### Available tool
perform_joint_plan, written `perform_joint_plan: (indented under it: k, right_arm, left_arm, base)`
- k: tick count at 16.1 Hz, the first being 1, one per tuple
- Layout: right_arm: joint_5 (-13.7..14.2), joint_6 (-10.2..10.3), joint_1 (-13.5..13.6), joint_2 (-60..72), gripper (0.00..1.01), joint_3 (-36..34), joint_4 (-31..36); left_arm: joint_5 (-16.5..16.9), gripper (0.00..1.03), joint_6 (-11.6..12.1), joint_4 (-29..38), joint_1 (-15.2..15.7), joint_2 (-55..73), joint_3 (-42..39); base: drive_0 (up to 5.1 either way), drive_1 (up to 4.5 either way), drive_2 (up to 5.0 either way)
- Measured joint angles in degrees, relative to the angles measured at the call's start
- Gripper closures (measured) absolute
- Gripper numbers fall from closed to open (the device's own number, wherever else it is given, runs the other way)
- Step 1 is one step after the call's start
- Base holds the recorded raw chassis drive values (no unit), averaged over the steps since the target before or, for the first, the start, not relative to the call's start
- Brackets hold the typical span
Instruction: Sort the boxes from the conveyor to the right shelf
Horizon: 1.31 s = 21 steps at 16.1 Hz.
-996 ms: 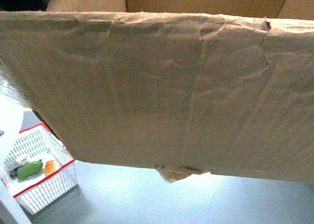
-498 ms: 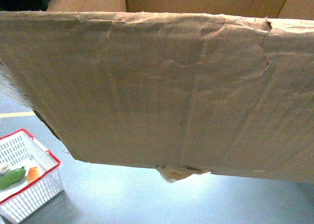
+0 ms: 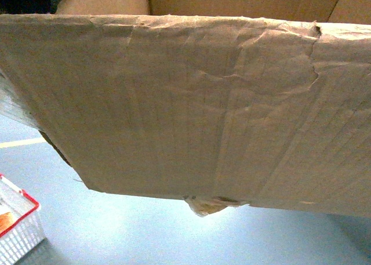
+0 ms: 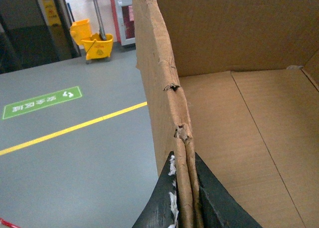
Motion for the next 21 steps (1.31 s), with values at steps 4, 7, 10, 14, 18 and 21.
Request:
perform_joint_plan:
  k: [4, 7, 10, 14, 18, 21]
  right_arm:
    - [0.00, 0.00, 0.00, 0.00, 0.98, 0.00, 0.00]
    - [0.00, 0.00, 0.00, 0.00, 0.98, 0.02, 0.00]
    - [0.00, -0.02, 0.00, 0.00, 0.98, 0.02, 0.00]
    - [0.00, 0.00, 0.00, 0.00, 0.98, 0.02, -0.02]
    - [0.00, 0.00, 0.00, 0.00, 0.98, 0.02, 0.00]
    - [0.00, 0.00, 0.00, 0.00, 0.98, 0.00, 0.00]
  left_arm:
    - [0.00, 1.00, 0.00, 0.00, 0.00, 0.00, 0.00]
    - [0.00, 1.00, 0.00, 0.00, 0.00, 0.00, 0.00]
    - [0.00, 1.00, 0.02, 0.00, 0.00, 0.00, 0.00]
    - [0.00, 1.00, 0.00, 0.00, 0.00, 0.00, 0.00]
    - [0.00, 1.00, 0.00, 0.00, 0.00, 0.00, 0.00]
    - [0.00, 1.00, 0.00, 0.00, 0.00, 0.00, 0.00]
  base:
    - [-1.3, -1.28, -1.3]
    - [-1.4, -1.38, -1.4]
    - [-1.5, -1.46, -1.5]
    - [-1.3, -1.33, -1.3]
    - [-1.5, -1.45, -1.5]
    - [-1.4, -1.42, -1.4]
